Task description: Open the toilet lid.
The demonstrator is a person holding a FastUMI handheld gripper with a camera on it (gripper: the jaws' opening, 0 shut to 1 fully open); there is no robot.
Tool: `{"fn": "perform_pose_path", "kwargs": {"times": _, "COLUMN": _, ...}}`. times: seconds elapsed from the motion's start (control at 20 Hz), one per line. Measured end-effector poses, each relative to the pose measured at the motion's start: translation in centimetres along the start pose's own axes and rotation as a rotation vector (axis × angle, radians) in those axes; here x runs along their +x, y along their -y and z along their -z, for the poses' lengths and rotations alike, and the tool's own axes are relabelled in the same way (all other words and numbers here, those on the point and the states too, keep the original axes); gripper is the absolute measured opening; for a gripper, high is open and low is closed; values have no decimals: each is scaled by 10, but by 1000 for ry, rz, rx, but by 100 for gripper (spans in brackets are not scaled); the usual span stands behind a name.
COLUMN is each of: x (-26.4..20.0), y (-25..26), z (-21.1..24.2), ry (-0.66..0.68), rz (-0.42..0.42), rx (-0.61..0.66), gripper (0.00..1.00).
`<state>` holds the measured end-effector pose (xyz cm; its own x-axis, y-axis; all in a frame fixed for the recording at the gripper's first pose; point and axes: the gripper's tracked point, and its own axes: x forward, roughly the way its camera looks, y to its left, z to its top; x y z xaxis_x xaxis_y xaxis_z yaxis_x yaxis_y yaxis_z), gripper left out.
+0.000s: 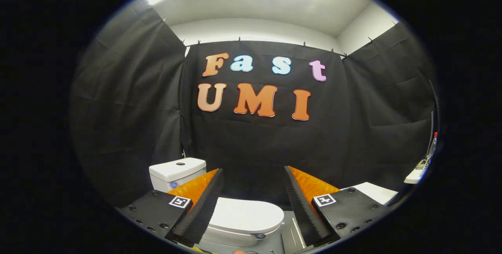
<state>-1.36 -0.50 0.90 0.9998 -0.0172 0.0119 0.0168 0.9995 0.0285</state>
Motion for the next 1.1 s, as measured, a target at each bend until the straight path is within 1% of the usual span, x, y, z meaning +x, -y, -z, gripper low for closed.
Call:
{"fn": "perform_pose_path", "kwargs": {"times": 0.3, "x": -1, "y": -4, "z": -1, "ry": 8, "rz": -15, "rx": 17, "gripper": 98}}
{"fn": "perform_pose_path", "kwargs": {"times": 0.55, "x": 2, "y": -8, "z": 1, "ry": 24, "rz": -32, "rx": 61, "gripper": 98}}
{"fn": "perform_pose_path", "kwargs": {"times": 0.85, "x": 13, "y": -12, "z": 35, "ry": 33, "rz": -91, "rx": 223, "gripper": 98}}
{"fn": "perform_pose_path", "kwargs": {"times": 1.1, "x": 29, "y": 2, "z": 88, "ry": 16, "rz": -75, "rx": 382, "gripper": 99}}
